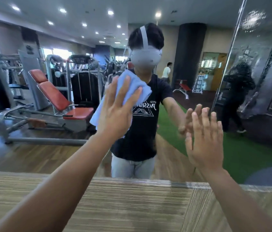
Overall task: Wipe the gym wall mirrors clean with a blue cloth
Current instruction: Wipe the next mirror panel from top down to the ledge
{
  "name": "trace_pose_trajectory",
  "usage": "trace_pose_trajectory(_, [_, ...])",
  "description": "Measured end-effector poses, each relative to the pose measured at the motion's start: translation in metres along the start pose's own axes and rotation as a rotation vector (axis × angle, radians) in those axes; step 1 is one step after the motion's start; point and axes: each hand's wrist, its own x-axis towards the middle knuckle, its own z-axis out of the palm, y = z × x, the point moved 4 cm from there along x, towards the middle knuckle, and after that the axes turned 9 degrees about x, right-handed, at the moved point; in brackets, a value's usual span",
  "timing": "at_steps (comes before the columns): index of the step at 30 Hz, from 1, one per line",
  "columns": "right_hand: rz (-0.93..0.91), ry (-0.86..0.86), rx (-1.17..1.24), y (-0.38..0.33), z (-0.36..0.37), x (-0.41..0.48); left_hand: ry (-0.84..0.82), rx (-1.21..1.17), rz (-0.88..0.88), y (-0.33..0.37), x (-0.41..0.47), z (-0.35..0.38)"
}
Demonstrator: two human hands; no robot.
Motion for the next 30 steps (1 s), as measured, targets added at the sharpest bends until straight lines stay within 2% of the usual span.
trace_pose_trajectory(3, [-0.011,0.026,0.013,0.018,-0.001,0.011,0.02,0.041,0.076,0.029,0.007,0.006])
trace_pose_trajectory(5, [-0.027,0.037,0.005,0.024,0.003,0.014,-0.089,0.057,0.159,0.047,-0.008,0.015])
trace_pose_trajectory(9, [-0.02,0.051,0.03,0.025,0.013,0.012,-0.219,0.052,0.532,0.056,-0.074,0.031])
trace_pose_trajectory(11, [-0.017,0.049,0.029,0.027,0.015,0.011,-0.23,0.093,0.594,0.042,-0.087,0.027])
trace_pose_trajectory(14, [-0.03,0.046,0.017,0.03,0.018,0.012,-0.161,0.124,0.456,0.016,-0.065,0.011])
trace_pose_trajectory(19, [-0.037,0.071,0.016,0.03,0.02,0.012,-0.008,0.168,0.024,-0.003,0.029,-0.011])
trace_pose_trajectory(21, [-0.036,0.072,0.022,0.029,0.018,0.012,0.037,0.165,0.002,0.016,0.052,-0.006])
trace_pose_trajectory(23, [-0.038,0.076,0.021,0.028,0.015,0.012,0.061,0.173,0.112,0.044,0.054,0.007])
trace_pose_trajectory(25, [-0.043,0.087,0.013,0.027,0.013,0.013,0.043,0.138,0.304,0.067,0.03,0.022])
trace_pose_trajectory(28, [-0.058,0.103,0.004,0.029,0.008,0.014,-0.121,0.143,0.655,0.083,-0.03,0.034])
trace_pose_trajectory(30, [-0.083,0.102,-0.005,0.03,0.004,0.013,-0.196,0.165,0.745,0.069,-0.048,0.031])
